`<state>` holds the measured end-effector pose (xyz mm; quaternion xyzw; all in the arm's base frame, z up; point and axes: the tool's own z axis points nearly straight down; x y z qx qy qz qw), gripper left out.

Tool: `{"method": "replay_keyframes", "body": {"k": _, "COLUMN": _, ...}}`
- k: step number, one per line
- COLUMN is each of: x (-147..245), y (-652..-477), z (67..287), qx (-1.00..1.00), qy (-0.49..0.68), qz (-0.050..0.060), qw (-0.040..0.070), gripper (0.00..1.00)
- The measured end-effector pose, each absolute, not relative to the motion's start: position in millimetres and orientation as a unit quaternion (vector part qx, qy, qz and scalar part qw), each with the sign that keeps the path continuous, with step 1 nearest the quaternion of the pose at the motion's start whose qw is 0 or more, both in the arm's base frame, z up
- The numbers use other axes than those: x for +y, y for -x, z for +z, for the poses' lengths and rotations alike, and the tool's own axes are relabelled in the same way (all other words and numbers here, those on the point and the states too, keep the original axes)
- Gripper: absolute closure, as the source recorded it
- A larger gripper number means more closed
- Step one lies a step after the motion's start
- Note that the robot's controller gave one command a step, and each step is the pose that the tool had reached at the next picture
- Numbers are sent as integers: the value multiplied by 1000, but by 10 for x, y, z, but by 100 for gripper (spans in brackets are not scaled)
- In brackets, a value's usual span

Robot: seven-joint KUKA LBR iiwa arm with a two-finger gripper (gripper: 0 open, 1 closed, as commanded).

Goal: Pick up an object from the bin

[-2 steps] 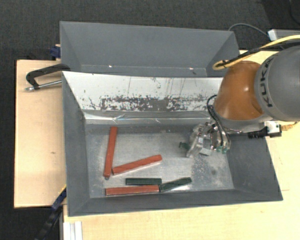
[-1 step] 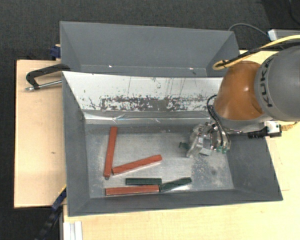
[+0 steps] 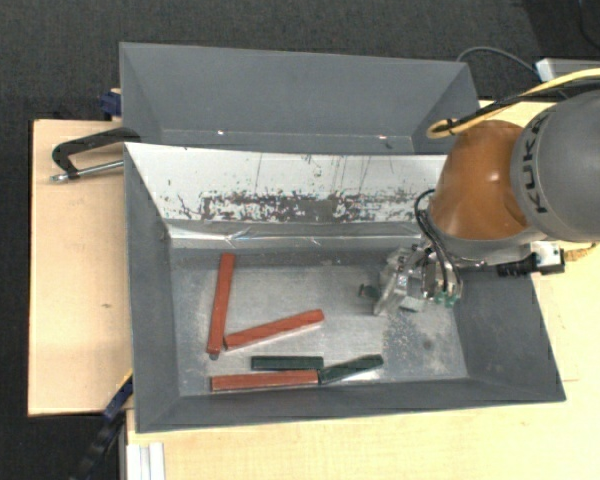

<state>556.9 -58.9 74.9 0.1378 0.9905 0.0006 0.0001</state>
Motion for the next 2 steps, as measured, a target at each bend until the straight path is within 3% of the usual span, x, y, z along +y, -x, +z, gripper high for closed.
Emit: {"method": "replay_keyframes", "body": {"k": 2, "x": -589, "y": -5573, "z": 1144, "qx": 990, "qy": -138, "qz": 1, "qw": 1, "gripper": 100}}
